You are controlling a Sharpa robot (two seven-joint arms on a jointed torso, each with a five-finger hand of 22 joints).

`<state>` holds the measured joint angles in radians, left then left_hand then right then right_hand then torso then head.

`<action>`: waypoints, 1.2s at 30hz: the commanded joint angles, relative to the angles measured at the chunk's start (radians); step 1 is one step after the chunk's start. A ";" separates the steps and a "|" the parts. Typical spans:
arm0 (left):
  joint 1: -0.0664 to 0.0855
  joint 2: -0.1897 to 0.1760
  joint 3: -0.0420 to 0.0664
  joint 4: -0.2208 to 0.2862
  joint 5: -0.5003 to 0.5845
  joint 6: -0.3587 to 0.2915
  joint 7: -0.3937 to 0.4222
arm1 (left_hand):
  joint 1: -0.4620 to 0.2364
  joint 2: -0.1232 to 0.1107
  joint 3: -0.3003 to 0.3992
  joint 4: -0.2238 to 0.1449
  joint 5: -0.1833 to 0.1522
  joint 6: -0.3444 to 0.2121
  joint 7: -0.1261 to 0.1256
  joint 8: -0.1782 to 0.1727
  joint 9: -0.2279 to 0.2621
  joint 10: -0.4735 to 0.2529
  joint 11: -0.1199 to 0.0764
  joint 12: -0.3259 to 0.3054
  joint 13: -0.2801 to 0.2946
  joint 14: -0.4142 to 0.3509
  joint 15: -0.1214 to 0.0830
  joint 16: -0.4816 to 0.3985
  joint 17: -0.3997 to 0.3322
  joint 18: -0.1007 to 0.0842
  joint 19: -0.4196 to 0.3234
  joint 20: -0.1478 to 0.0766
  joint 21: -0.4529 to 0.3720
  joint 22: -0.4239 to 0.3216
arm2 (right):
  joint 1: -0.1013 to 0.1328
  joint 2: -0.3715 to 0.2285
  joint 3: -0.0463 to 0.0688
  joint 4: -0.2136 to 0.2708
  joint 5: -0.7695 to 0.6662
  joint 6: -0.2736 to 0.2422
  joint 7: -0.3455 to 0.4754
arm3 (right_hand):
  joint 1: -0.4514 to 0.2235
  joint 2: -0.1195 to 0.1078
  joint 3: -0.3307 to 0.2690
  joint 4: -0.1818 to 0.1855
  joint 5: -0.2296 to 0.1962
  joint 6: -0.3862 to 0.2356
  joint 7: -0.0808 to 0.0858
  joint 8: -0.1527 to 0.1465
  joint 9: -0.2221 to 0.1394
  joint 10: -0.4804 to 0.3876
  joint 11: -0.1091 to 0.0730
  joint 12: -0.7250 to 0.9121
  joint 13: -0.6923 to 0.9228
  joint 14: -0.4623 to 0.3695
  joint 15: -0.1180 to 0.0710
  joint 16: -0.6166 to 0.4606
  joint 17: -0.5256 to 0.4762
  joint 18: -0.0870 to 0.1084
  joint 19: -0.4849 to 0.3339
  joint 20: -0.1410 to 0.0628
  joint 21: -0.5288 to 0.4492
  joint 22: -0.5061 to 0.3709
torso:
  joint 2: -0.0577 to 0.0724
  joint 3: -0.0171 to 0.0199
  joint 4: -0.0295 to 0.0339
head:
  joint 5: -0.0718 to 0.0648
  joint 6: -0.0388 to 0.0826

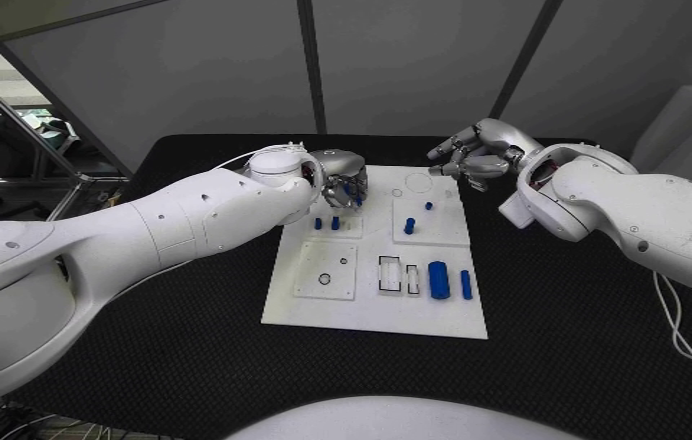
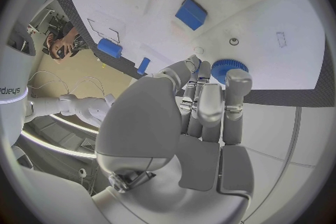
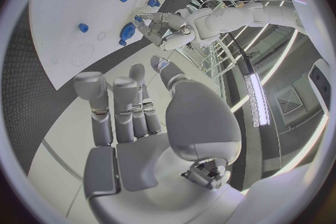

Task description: Assemble the parts on the task board

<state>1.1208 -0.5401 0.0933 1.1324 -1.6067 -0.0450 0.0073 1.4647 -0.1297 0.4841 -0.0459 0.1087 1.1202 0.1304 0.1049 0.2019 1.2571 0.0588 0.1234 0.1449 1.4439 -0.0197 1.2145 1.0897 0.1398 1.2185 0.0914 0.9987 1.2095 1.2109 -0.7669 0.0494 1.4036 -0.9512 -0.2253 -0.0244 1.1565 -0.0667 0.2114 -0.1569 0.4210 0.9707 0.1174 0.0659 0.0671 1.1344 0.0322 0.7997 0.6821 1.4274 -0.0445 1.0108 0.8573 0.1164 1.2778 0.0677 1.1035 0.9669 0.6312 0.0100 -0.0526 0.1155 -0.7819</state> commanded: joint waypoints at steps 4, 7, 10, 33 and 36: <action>0.002 -0.029 0.015 0.040 0.028 -0.056 0.015 | -0.011 -0.002 -0.004 -0.005 0.003 0.001 0.002 -0.005 -0.001 -0.004 0.004 -0.003 -0.001 0.007 0.003 -0.002 -0.002 -0.007 0.004 0.000 0.006 0.002 | 0.002 0.000 0.001 -0.003 -0.002 -0.003 0.013 | -0.008 0.000 0.006 -0.001 0.004 -0.005 0.002 -0.001 0.000 -0.007 0.000 -0.007 -0.001 0.000 0.002 -0.005 0.001 0.010 -0.003 0.001 -0.001 0.001 | 0.001 -0.0004 0.0001 | 0.003 0.005; 0.002 -0.047 0.019 0.057 0.030 -0.050 0.009 | -0.011 -0.002 -0.004 -0.004 0.003 0.001 0.002 -0.005 -0.001 -0.004 0.004 -0.003 -0.001 0.007 0.003 -0.002 -0.002 -0.007 0.004 0.000 0.005 0.001 | 0.002 -0.001 0.001 -0.004 -0.002 -0.003 0.013 | -0.008 0.000 0.006 -0.001 0.004 -0.005 0.002 -0.001 0.000 -0.007 0.000 -0.007 -0.001 0.000 0.002 -0.005 0.001 0.010 -0.003 0.001 -0.001 0.001 | 0.001 -0.0004 0.0001 | 0.003 0.004; 0.002 -0.068 0.021 0.070 0.033 -0.039 0.000 | -0.012 -0.002 -0.004 -0.004 0.003 0.002 0.002 -0.005 -0.001 -0.004 0.004 -0.004 -0.001 0.007 0.003 -0.002 -0.003 -0.007 0.004 0.000 0.005 0.001 | 0.002 -0.003 0.001 -0.004 -0.002 -0.003 0.013 | -0.008 0.000 0.006 -0.001 0.004 -0.005 0.002 -0.001 0.000 -0.007 0.000 -0.007 -0.001 0.000 0.002 -0.005 0.001 0.010 -0.003 0.001 -0.001 0.001 | 0.001 -0.0003 0.0005 | 0.004 0.004; 0.001 -0.133 0.022 0.067 0.040 0.035 -0.023 | -0.019 -0.005 -0.008 -0.003 -0.002 0.003 0.001 -0.007 -0.003 -0.005 0.004 -0.007 -0.003 0.004 0.004 -0.012 -0.018 -0.004 -0.004 0.000 -0.007 -0.005 | 0.002 -0.006 0.001 -0.005 -0.002 -0.003 0.012 | -0.008 0.000 0.006 -0.001 0.004 -0.005 0.002 -0.001 0.000 -0.007 0.000 -0.007 -0.001 0.000 0.002 -0.005 0.001 0.010 -0.003 0.001 -0.001 0.001 | 0.002 0.0004 -0.0022 | 0.012 0.001; 0.000 -0.130 0.022 0.066 0.040 0.038 -0.023 | -0.019 -0.005 -0.008 -0.003 -0.002 0.003 0.001 -0.007 -0.003 -0.005 0.004 -0.007 -0.003 0.004 0.004 -0.012 -0.018 -0.004 -0.004 0.000 -0.007 -0.005 | 0.002 -0.006 0.001 -0.005 -0.002 -0.003 0.012 | -0.008 0.000 0.006 -0.001 0.004 -0.005 0.002 -0.001 0.000 -0.007 0.000 -0.007 -0.001 0.000 0.002 -0.005 0.001 0.010 -0.003 0.001 -0.001 0.001 | 0.002 0.0007 -0.0021 | 0.011 0.001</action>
<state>1.1201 -0.6719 0.1143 1.1979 -1.5736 -0.0246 -0.0120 1.4522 -0.1340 0.4814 -0.0486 0.1080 1.1201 0.1303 0.1043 0.1996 1.2569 0.0591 0.1234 0.1439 1.4474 -0.0162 1.2083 1.0730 0.1398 1.2184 0.0914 0.9979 1.2057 1.2106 -0.7733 0.0493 1.3978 -0.9517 -0.2254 -0.0225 1.1565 -0.0667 0.2114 -0.1569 0.4210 0.9707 0.1174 0.0659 0.0670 1.1344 0.0322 0.7997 0.6823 1.4274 -0.0445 1.0108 0.8571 0.1164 1.2778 0.0677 1.1035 0.9667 0.6332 0.0101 -0.0543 0.1269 -0.7804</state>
